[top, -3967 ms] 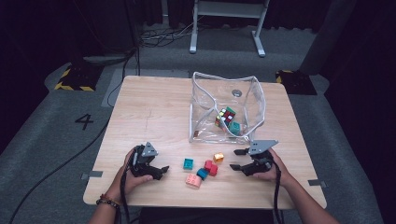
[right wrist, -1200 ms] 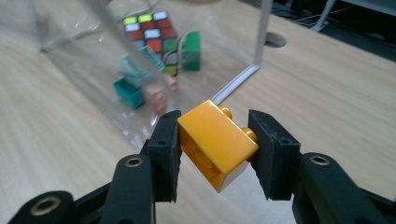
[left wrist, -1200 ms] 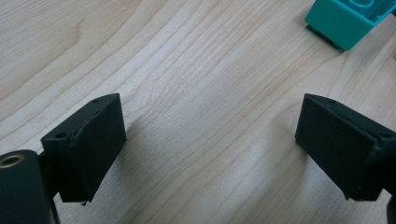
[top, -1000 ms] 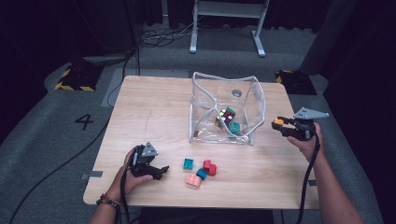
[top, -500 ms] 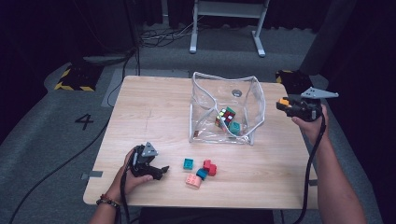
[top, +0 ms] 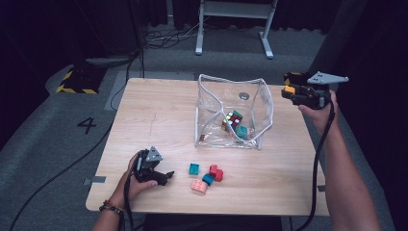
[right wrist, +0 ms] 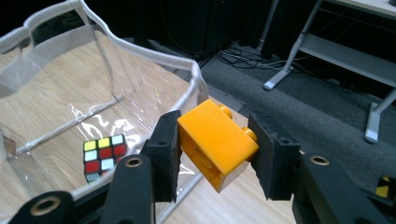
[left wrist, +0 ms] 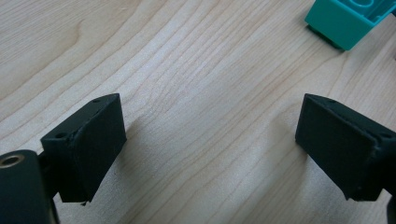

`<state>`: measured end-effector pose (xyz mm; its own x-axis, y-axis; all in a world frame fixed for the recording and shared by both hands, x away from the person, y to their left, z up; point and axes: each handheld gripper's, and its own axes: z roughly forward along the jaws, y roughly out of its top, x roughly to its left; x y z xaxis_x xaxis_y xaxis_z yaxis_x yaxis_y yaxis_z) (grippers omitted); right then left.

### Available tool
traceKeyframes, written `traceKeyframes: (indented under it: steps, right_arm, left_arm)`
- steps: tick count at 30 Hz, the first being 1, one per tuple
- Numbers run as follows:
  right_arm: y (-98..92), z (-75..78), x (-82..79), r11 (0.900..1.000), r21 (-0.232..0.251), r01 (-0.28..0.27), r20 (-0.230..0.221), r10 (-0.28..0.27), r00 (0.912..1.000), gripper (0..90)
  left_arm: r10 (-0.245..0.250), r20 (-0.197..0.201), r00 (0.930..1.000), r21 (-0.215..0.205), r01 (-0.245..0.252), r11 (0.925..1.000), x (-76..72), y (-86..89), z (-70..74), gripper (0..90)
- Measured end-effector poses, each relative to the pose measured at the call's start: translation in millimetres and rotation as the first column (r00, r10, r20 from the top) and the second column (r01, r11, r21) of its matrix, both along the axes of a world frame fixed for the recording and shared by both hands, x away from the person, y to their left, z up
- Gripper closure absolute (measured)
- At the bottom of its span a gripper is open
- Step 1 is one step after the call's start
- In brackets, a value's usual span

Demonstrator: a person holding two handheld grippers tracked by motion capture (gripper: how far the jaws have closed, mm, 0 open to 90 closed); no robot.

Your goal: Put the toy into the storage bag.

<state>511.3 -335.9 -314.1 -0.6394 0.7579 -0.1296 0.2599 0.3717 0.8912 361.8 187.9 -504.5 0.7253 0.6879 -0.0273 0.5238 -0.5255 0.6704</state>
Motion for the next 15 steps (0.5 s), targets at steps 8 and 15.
traceKeyframes:
  steps: [8,15]
  right_arm:
    - [21.9,11.5,3.0,0.999,-0.001,-0.053,0.01,0.053,0.9986,56.2]
    - [43.6,20.6,1.1,0.989,0.03,-0.146,0.006,0.146,0.9893,56.1]
  left_arm:
    - [-0.001,0.001,1.0,0.001,0.001,1.0,0.1,0.1,0.0,8.6]
    - [-0.002,0.001,1.0,0.001,0.002,1.0,0.1,0.1,0.0,8.6]
